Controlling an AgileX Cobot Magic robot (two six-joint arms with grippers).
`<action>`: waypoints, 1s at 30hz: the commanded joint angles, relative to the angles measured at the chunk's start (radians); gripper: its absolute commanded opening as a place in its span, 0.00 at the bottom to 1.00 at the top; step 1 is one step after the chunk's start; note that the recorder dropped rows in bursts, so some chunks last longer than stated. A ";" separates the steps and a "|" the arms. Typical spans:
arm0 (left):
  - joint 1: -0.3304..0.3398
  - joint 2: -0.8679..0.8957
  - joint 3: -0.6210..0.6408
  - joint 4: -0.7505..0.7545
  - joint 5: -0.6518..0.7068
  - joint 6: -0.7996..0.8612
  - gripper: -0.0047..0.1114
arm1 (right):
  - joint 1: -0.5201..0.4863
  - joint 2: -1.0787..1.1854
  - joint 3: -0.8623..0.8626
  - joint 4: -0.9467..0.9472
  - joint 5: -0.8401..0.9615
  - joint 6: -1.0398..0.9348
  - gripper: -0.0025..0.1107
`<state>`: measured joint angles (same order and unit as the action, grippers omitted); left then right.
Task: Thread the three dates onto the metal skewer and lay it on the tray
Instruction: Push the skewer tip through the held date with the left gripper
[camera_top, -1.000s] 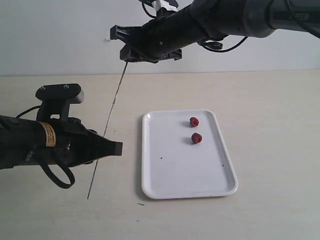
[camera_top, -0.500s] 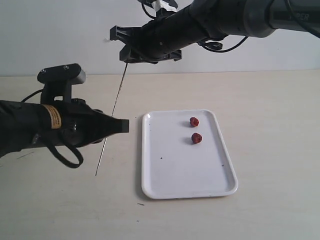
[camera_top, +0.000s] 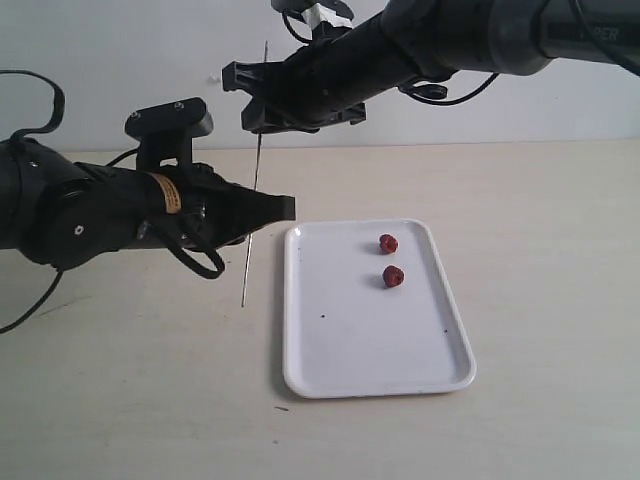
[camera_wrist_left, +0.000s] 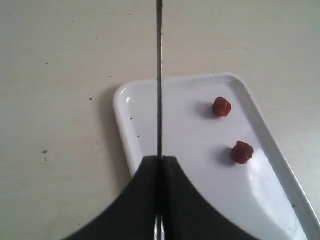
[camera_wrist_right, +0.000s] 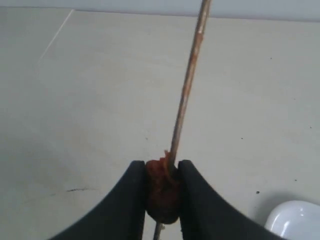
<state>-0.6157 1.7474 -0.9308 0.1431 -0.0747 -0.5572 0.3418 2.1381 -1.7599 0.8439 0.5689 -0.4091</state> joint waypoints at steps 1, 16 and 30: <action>0.007 0.014 -0.035 0.012 -0.026 0.004 0.04 | 0.006 -0.007 -0.001 0.011 0.030 -0.017 0.21; 0.018 0.014 -0.035 0.030 0.048 0.061 0.04 | 0.006 -0.009 -0.001 0.011 0.028 -0.013 0.57; 0.049 -0.054 -0.035 0.030 0.191 0.170 0.04 | -0.018 -0.026 -0.001 -0.158 0.019 0.146 0.57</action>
<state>-0.5760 1.7134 -0.9619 0.1685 0.0918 -0.4102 0.3328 2.1378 -1.7599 0.7142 0.5852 -0.2794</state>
